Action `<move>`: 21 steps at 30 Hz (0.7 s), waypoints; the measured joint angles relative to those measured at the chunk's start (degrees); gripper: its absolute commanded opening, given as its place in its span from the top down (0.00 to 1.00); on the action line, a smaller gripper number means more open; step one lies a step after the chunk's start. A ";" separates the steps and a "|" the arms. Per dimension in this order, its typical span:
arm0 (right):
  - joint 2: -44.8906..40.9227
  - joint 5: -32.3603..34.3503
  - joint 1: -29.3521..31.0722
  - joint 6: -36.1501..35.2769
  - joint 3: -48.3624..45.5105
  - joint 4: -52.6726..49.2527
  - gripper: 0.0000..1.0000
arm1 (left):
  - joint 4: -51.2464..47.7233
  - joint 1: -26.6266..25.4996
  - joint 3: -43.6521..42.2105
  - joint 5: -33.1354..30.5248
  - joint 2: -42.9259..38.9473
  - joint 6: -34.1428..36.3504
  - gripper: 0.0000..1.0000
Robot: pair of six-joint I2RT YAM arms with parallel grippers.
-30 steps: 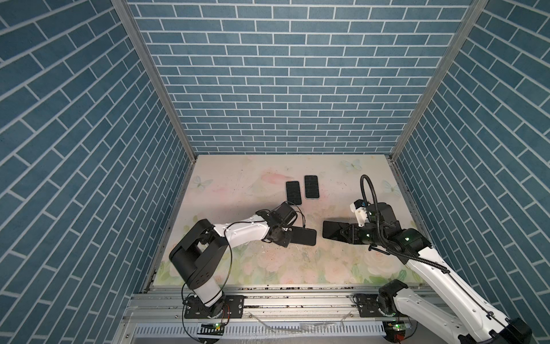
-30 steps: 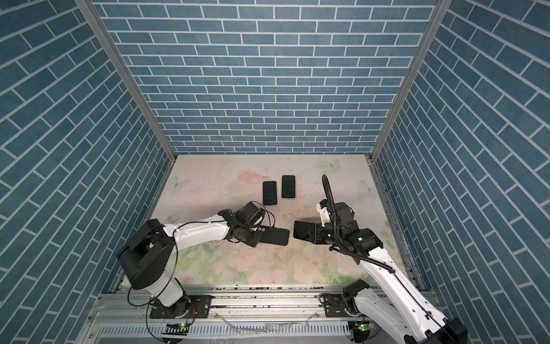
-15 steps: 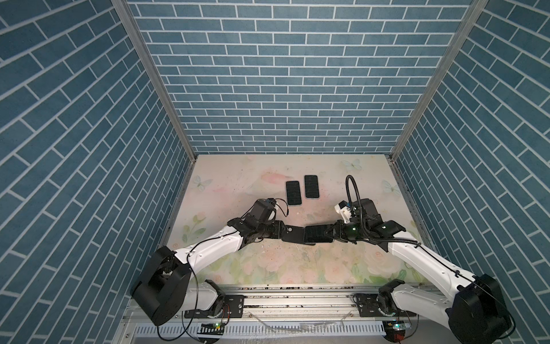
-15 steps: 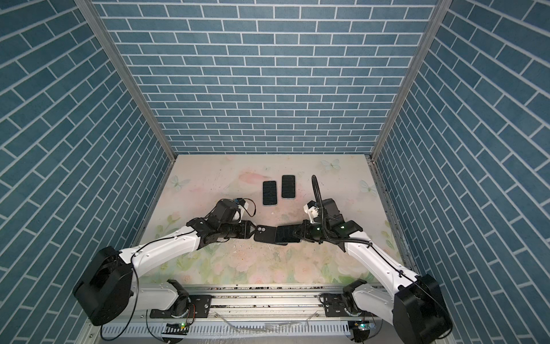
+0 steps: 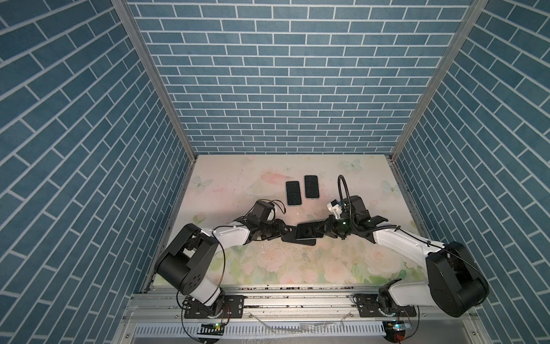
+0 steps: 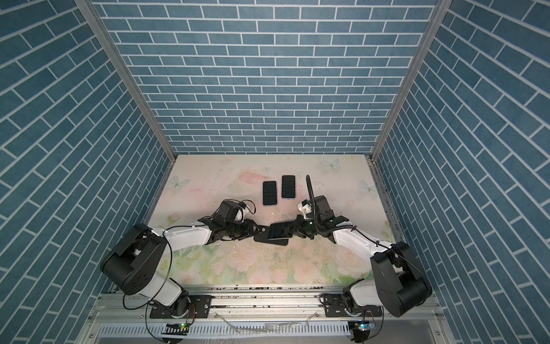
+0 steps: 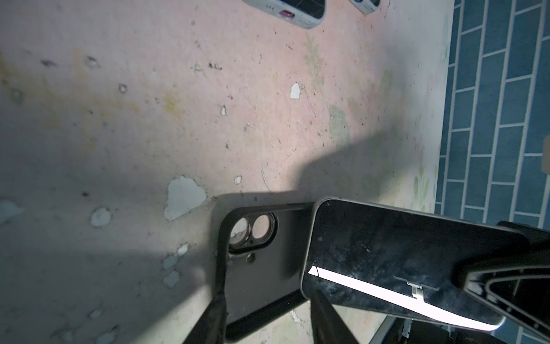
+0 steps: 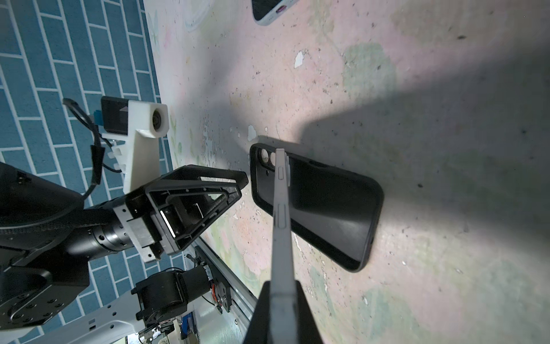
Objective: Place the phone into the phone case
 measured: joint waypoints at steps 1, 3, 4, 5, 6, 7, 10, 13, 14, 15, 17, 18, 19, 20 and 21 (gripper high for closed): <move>0.42 -0.04 0.00 0.35 0.00 0.48 1.00 | -0.09 0.04 0.00 -0.07 0.00 0.26 0.51; 0.94 -0.13 0.00 0.87 0.00 1.33 1.00 | -0.28 0.09 0.00 -0.13 0.00 0.72 0.51; 1.11 -0.20 0.00 1.05 0.00 1.75 1.00 | -0.28 0.09 0.00 -0.11 0.02 0.96 0.51; 1.22 -0.26 0.00 1.20 0.00 2.05 1.00 | -0.24 0.11 0.00 -0.09 0.07 1.09 0.50; 1.25 -0.31 0.00 1.29 0.00 2.23 1.00 | -0.20 0.13 -0.02 -0.04 0.17 1.16 0.50; 1.25 -0.33 0.04 1.31 0.00 2.38 1.00 | -0.13 0.15 -0.02 0.07 0.39 1.16 0.50; 1.27 -0.61 0.22 1.31 0.00 2.89 1.00 | 0.50 0.24 -0.02 0.63 1.79 1.09 0.50; 1.27 -0.92 0.52 1.31 0.00 3.17 1.00 | 1.55 0.33 -0.04 1.66 3.04 0.74 0.50; 1.27 -1.03 0.63 1.31 0.00 3.23 1.00 | 1.97 0.33 -0.04 1.79 3.23 0.66 0.50; 1.27 -1.11 0.81 1.29 0.00 3.28 1.00 | 2.34 0.35 -0.04 2.14 3.43 0.48 0.50; 1.27 -1.18 1.20 1.31 -0.02 3.39 1.00 | 2.91 0.37 -0.04 2.69 3.72 0.42 0.50; 1.27 -1.22 1.38 1.31 -0.07 3.43 1.00 | 3.02 0.37 -0.04 2.80 3.76 0.35 0.50; 1.27 -1.25 1.55 1.31 -0.09 3.43 1.00 | 3.08 0.37 -0.04 2.93 3.80 0.26 0.50; 1.27 -1.27 1.64 1.31 -0.13 3.45 1.00 | 3.10 0.37 -0.04 2.99 3.80 0.20 0.51; 1.27 -1.29 1.75 1.29 -0.15 3.43 1.00 | 3.10 0.37 -0.04 3.02 3.80 0.09 0.50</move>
